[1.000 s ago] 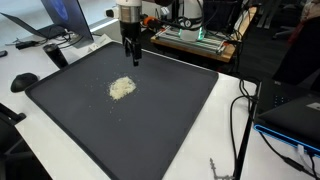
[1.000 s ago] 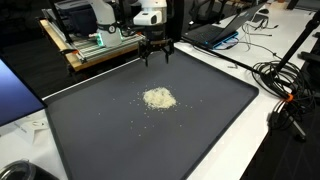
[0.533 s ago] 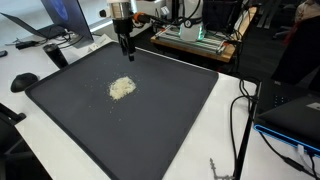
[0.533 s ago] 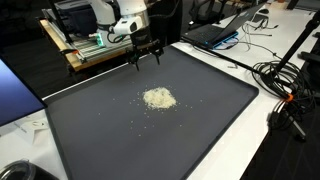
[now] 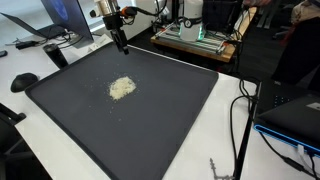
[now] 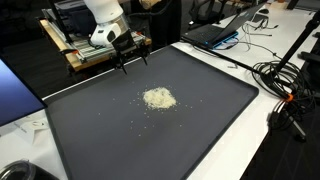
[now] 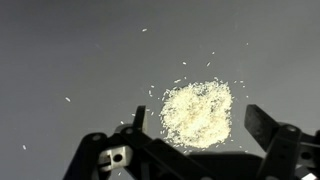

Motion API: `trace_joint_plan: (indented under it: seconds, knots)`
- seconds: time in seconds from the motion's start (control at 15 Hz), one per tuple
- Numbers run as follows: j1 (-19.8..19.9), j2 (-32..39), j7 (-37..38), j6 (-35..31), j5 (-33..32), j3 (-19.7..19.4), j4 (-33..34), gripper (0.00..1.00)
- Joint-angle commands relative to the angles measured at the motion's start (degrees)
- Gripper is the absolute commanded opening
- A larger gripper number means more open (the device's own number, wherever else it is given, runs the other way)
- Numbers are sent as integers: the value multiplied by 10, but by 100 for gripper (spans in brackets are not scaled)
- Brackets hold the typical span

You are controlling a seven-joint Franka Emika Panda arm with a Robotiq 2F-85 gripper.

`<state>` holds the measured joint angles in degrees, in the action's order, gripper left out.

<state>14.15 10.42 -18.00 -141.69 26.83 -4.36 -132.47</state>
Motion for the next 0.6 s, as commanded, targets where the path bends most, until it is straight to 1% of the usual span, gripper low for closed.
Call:
trace_joint_plan:
  seconds: [0.0, 0.33, 0.53]
  knots:
    - [20, 55, -35, 86, 5, -12, 88, 100]
    - [42, 141, -55, 173, -1, -7, 216, 100]
    - [50, 196, -53, 216, -14, -3, 298, 100]
